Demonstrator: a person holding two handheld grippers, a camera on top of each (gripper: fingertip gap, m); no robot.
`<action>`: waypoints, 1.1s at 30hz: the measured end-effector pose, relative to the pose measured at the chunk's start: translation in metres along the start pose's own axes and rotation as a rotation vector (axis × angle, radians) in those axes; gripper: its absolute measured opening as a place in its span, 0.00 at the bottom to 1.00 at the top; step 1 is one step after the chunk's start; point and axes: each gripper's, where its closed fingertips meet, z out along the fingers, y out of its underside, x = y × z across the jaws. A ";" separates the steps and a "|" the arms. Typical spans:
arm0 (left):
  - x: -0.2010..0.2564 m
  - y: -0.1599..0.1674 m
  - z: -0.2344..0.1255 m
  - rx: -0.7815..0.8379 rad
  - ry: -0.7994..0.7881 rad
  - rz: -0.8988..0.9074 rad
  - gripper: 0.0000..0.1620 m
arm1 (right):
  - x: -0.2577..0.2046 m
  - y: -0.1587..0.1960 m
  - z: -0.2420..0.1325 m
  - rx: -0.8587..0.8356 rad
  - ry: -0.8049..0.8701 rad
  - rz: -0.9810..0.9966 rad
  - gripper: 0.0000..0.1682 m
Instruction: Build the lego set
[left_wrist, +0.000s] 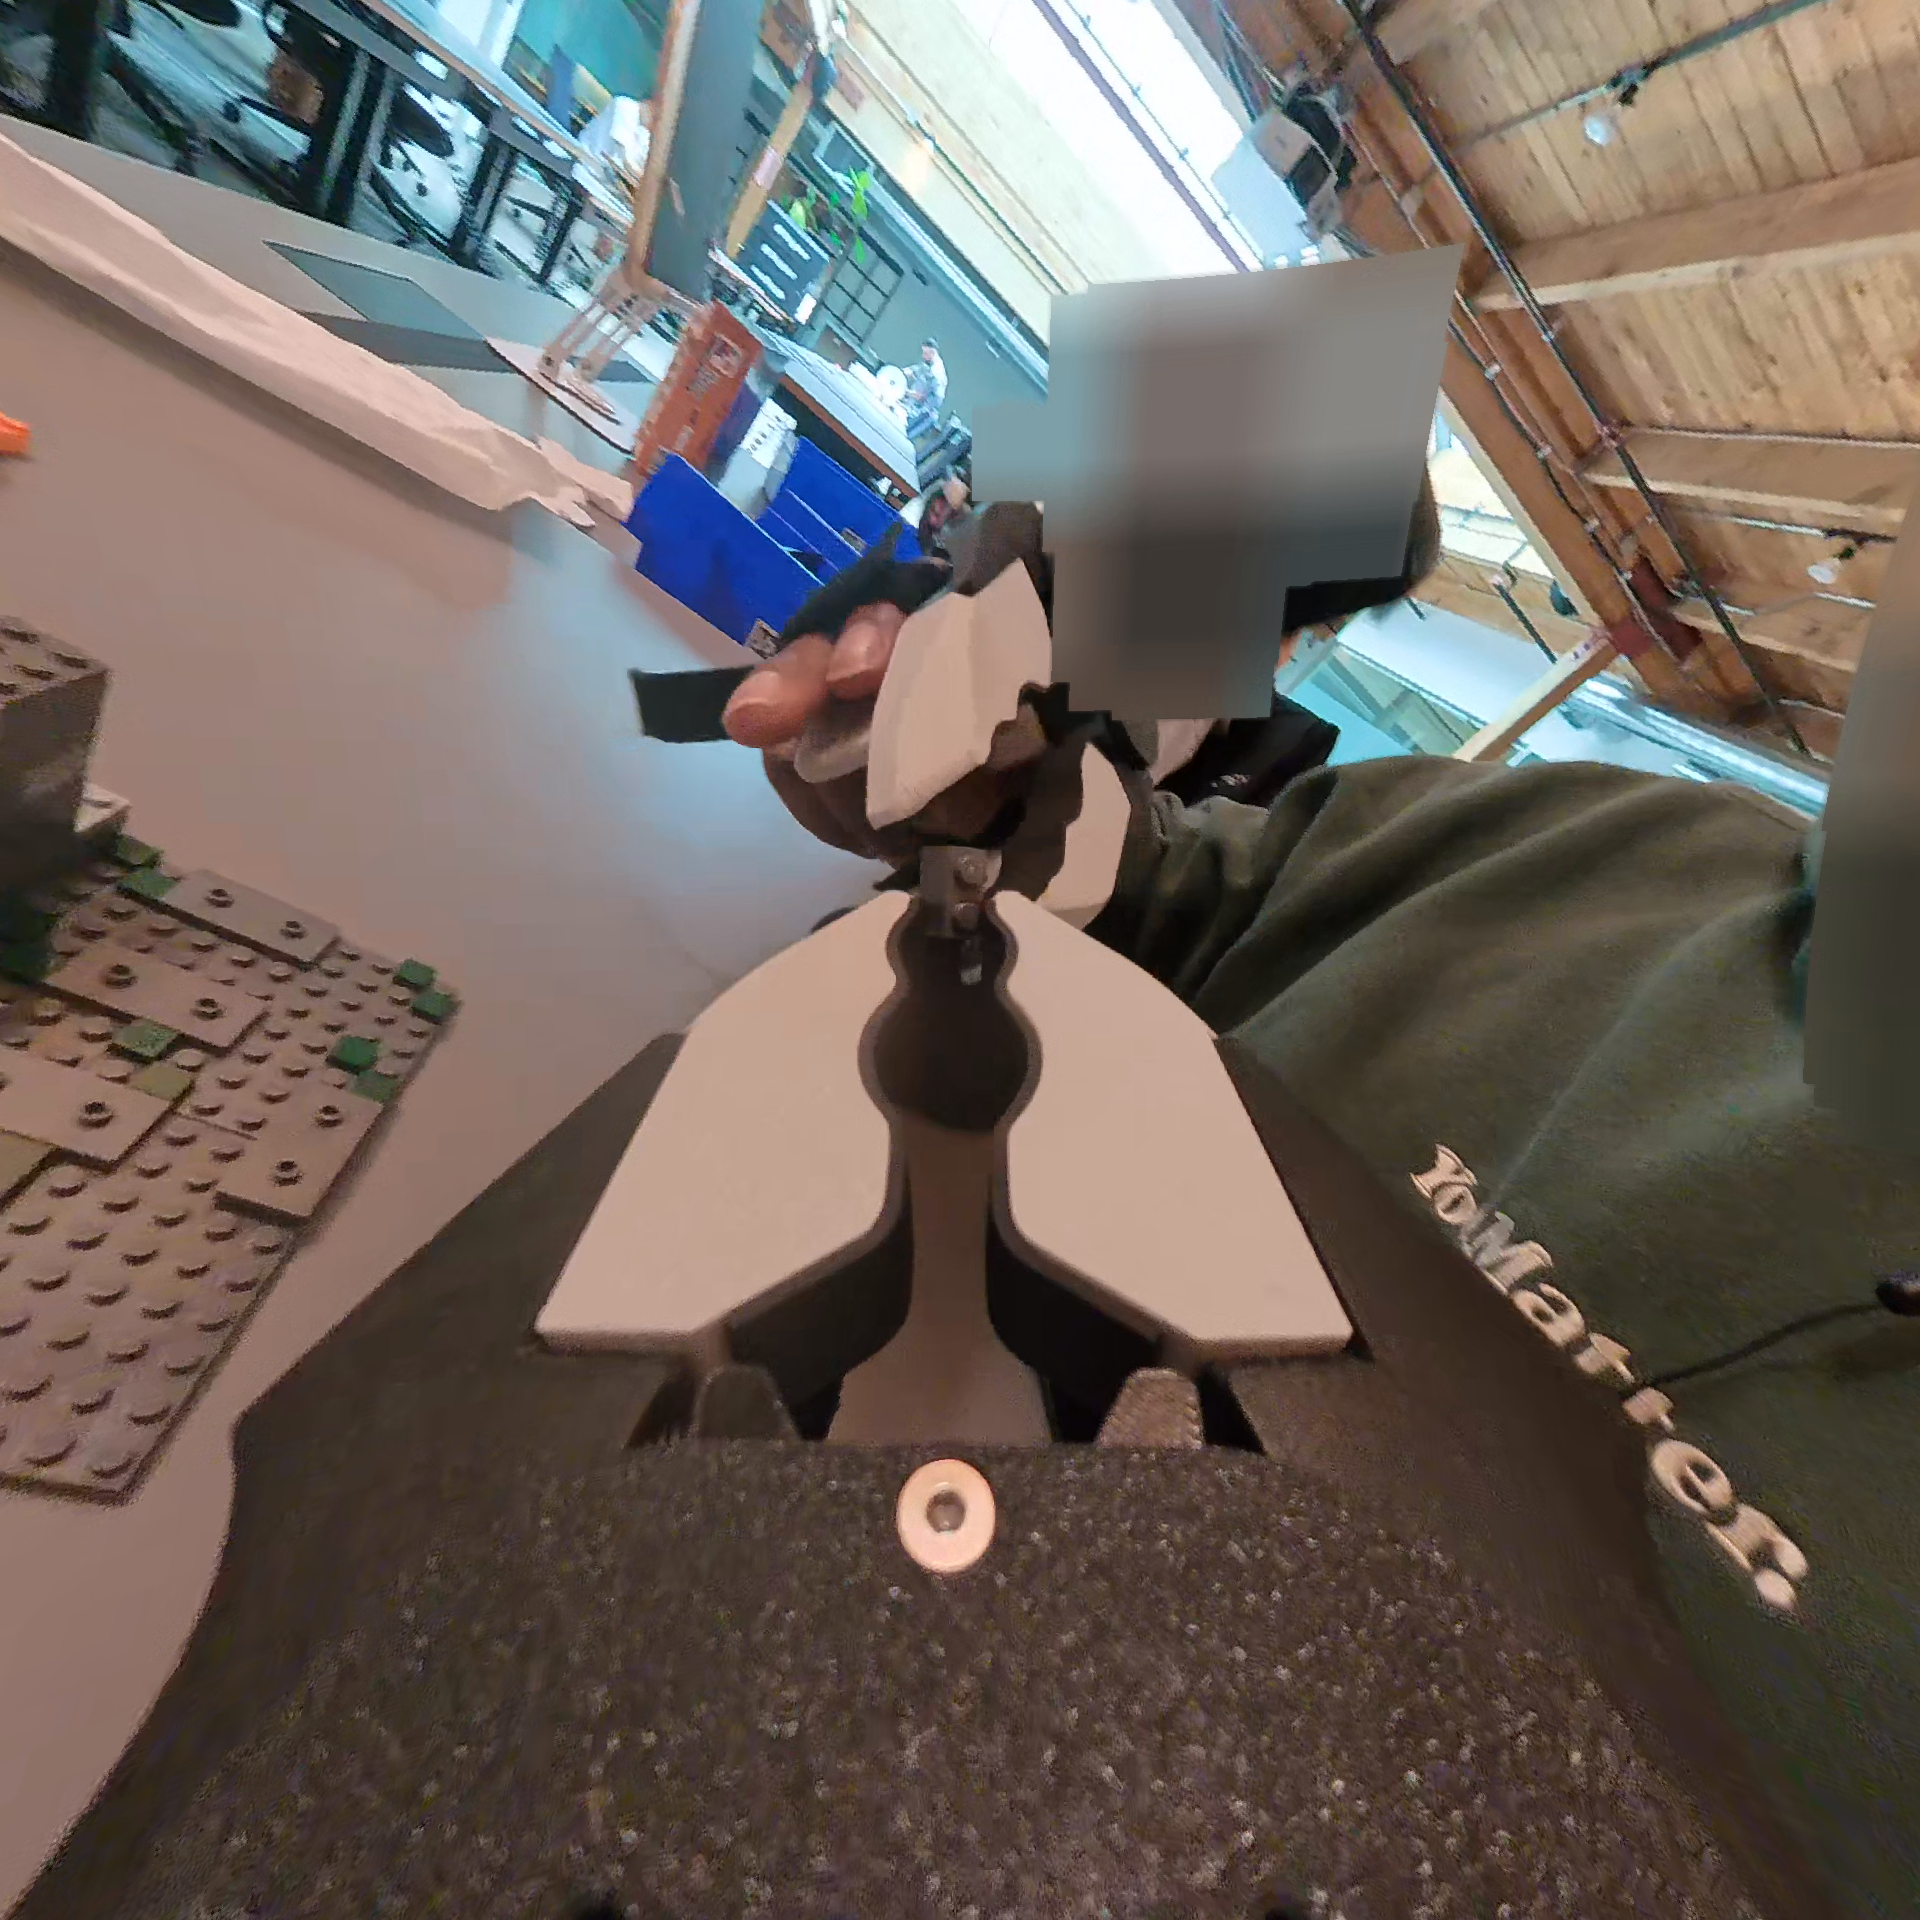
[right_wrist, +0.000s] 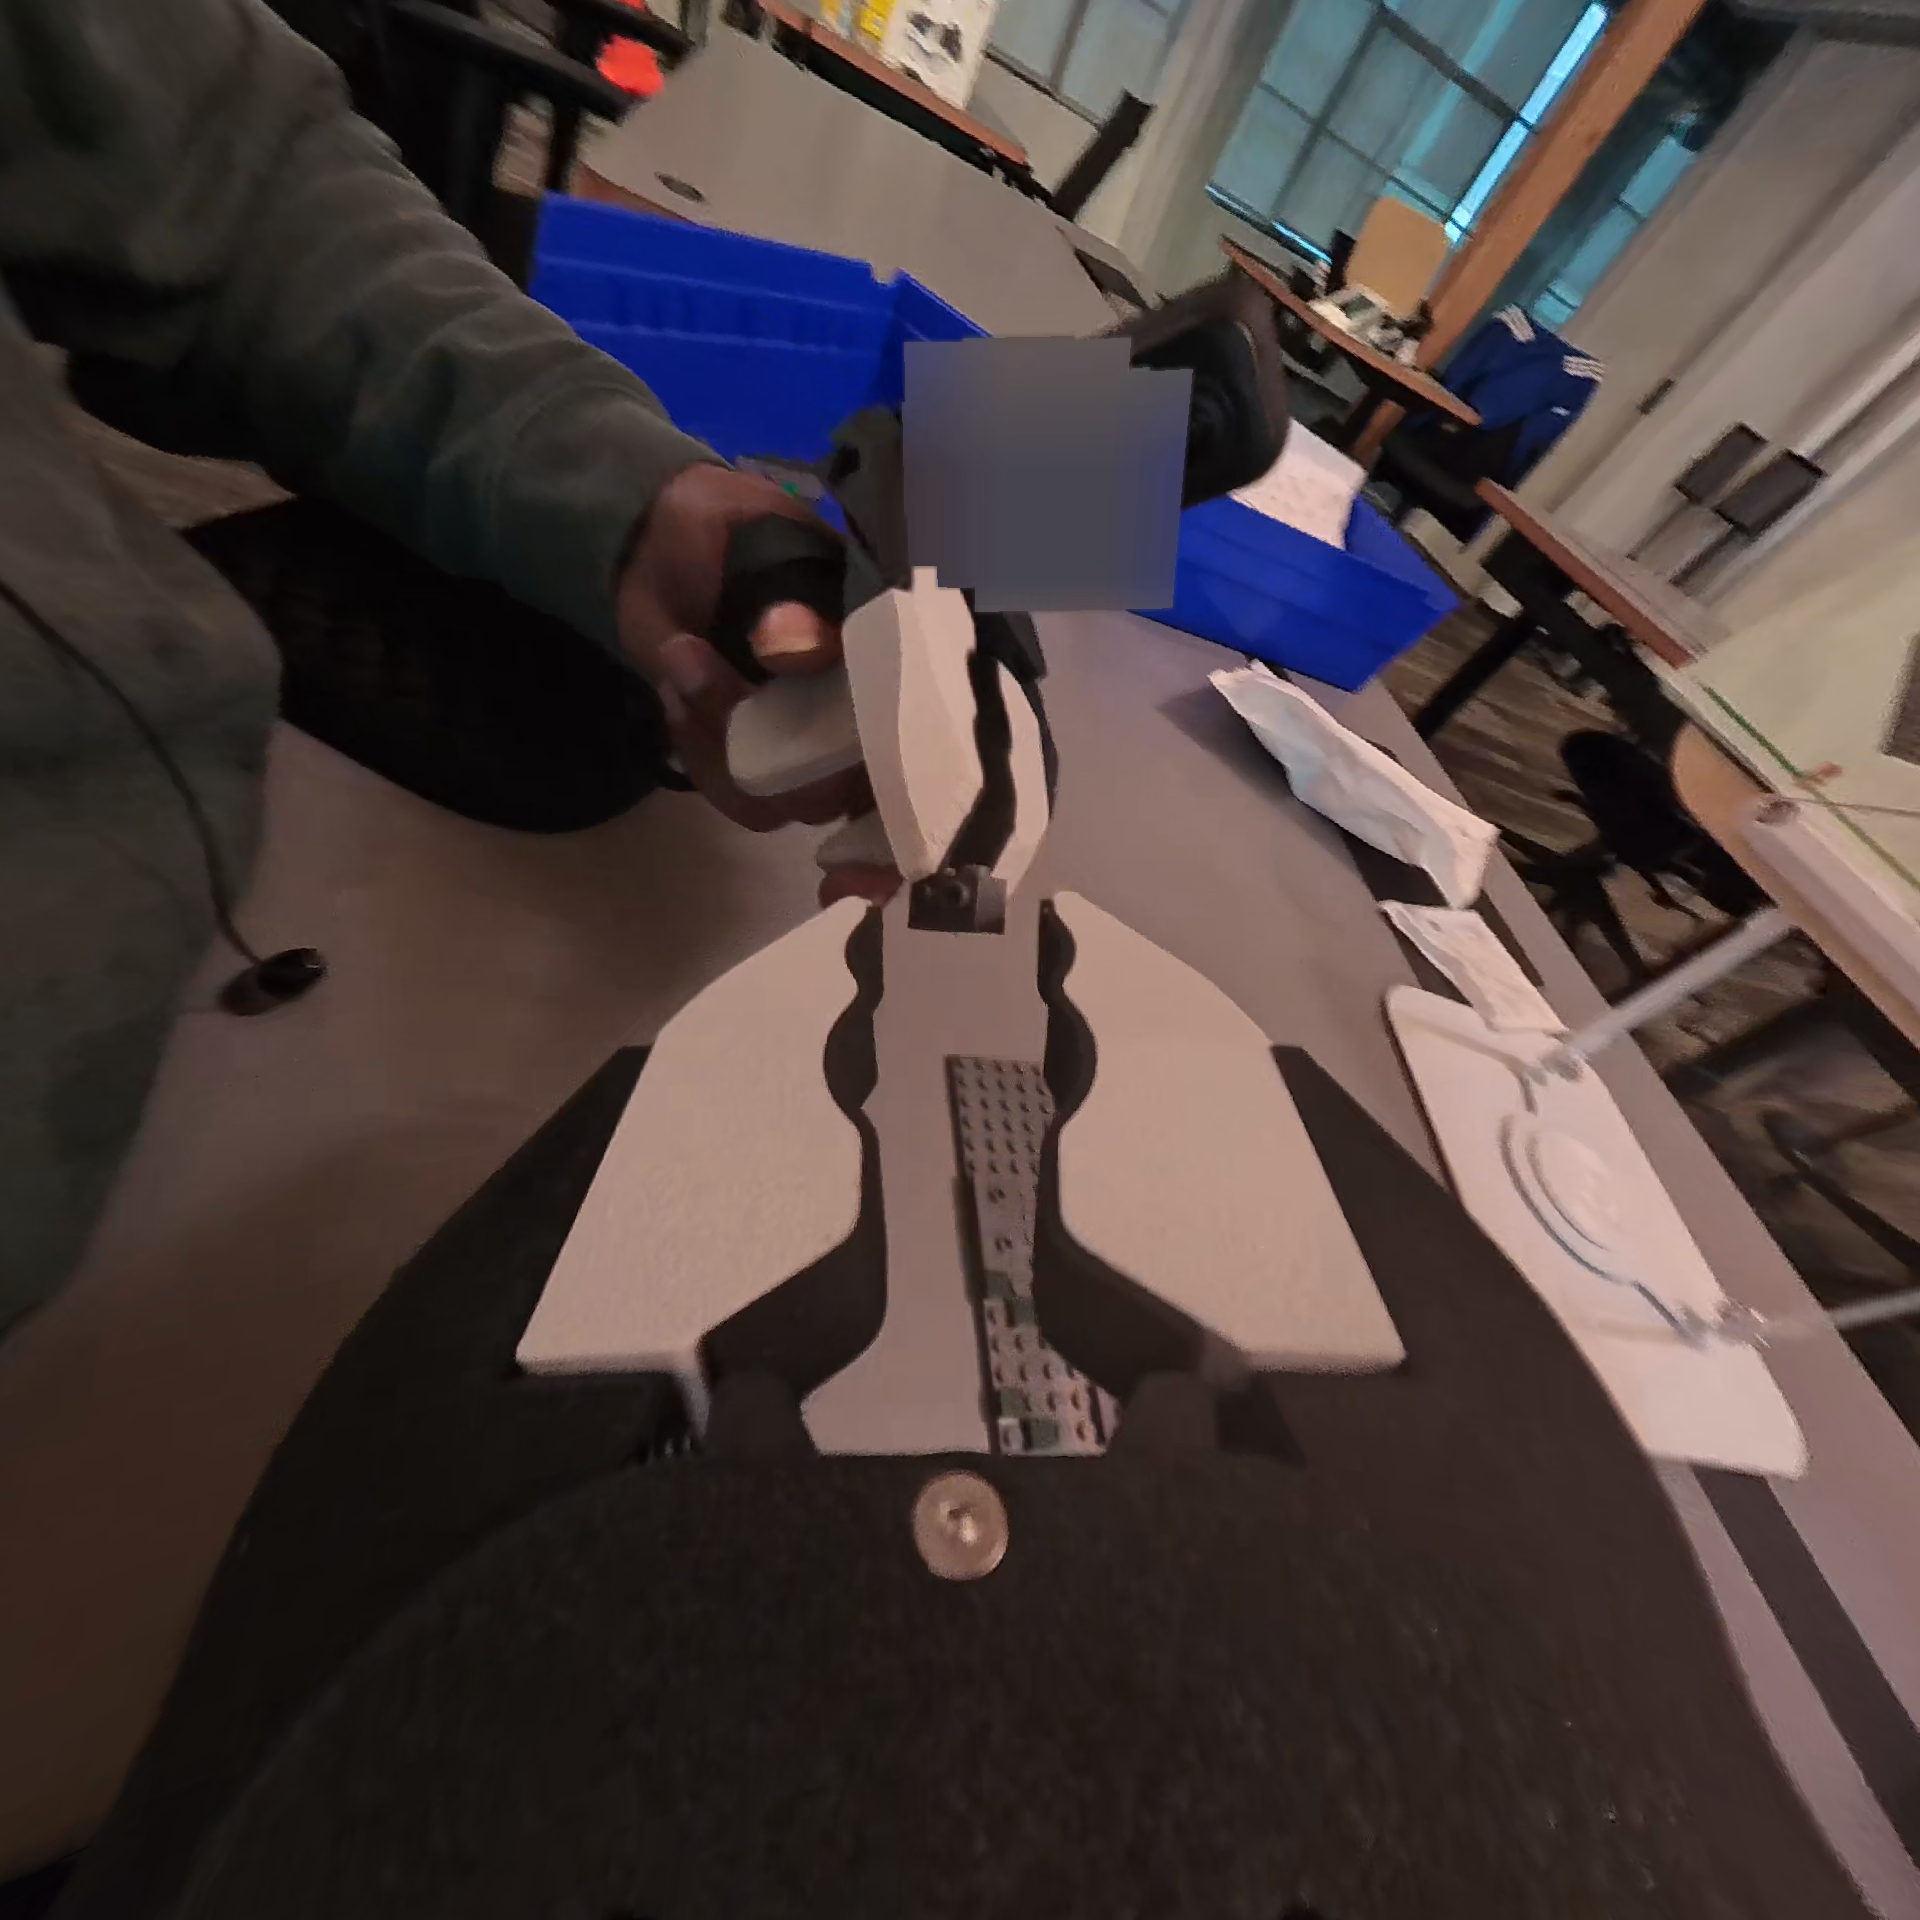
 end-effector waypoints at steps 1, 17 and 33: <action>-0.003 -0.002 0.000 0.012 -0.016 -0.006 0.06 | 0.003 0.004 0.002 -0.026 0.033 -0.001 0.17; -0.015 -0.013 0.011 0.059 -0.092 -0.062 0.06 | 0.022 0.006 -0.001 -0.066 0.241 -0.099 0.10; -0.046 -0.017 -0.015 0.013 -0.357 0.190 0.09 | 0.094 0.129 -0.041 -0.181 -0.070 0.315 0.10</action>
